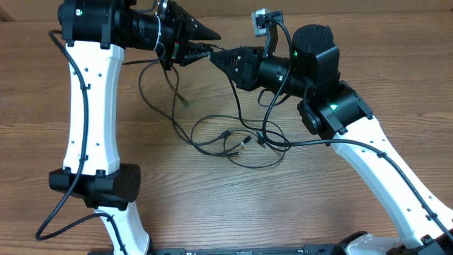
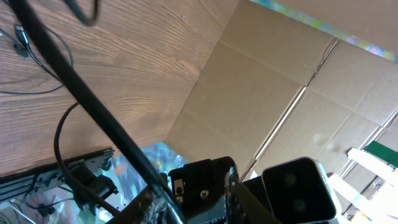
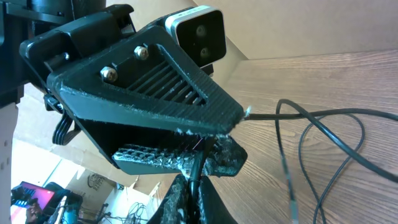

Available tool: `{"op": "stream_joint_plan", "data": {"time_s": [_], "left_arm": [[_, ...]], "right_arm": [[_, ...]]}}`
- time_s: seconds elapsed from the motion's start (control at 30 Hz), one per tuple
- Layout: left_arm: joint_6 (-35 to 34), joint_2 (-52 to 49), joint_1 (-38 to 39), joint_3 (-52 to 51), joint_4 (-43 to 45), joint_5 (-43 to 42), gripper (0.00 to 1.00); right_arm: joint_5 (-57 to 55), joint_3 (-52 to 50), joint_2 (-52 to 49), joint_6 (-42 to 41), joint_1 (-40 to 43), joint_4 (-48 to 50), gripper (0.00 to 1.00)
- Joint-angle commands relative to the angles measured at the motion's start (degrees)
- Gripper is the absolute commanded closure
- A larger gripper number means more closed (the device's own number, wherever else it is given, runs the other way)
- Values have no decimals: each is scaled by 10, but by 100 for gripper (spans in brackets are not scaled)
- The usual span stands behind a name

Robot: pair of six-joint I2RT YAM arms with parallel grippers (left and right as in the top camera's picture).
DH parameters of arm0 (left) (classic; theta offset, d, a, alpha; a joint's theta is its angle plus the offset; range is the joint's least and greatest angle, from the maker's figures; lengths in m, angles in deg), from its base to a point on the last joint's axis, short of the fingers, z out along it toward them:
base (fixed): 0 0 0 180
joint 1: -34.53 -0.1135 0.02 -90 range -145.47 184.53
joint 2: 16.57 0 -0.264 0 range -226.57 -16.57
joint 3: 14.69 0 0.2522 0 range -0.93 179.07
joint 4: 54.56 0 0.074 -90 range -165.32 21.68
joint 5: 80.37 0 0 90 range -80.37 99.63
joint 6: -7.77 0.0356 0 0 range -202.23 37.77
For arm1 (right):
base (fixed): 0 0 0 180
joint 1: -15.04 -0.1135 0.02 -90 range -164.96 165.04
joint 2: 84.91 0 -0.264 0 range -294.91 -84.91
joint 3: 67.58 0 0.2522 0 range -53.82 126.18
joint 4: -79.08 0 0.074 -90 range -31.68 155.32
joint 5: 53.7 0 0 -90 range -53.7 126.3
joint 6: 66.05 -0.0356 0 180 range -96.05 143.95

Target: Untangle cables

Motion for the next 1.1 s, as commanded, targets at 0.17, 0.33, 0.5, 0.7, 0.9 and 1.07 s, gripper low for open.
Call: {"op": "stream_joint_plan", "data": {"time_s": [0.17,0.33,0.5,0.7,0.9,1.07], "left_arm": [[-10,18,12,14,3,5,96],[-43,19,8,15,68,-1,96],[-182,20,-11,16,275,-54,96],[-421,20,-12,16,664,-52,96],[-612,20,-11,16,937,43,96],[-439,19,-7,16,784,128,96]], "right_arm": [[-1,6,3,1,-3,4,95],[-11,6,5,1,15,-3,50],[-11,6,16,1,86,-77,9],[-36,6,17,5,203,-219,2],[-169,6,17,11,267,-357,0],[-190,6,16,62,266,-410,0]]}}
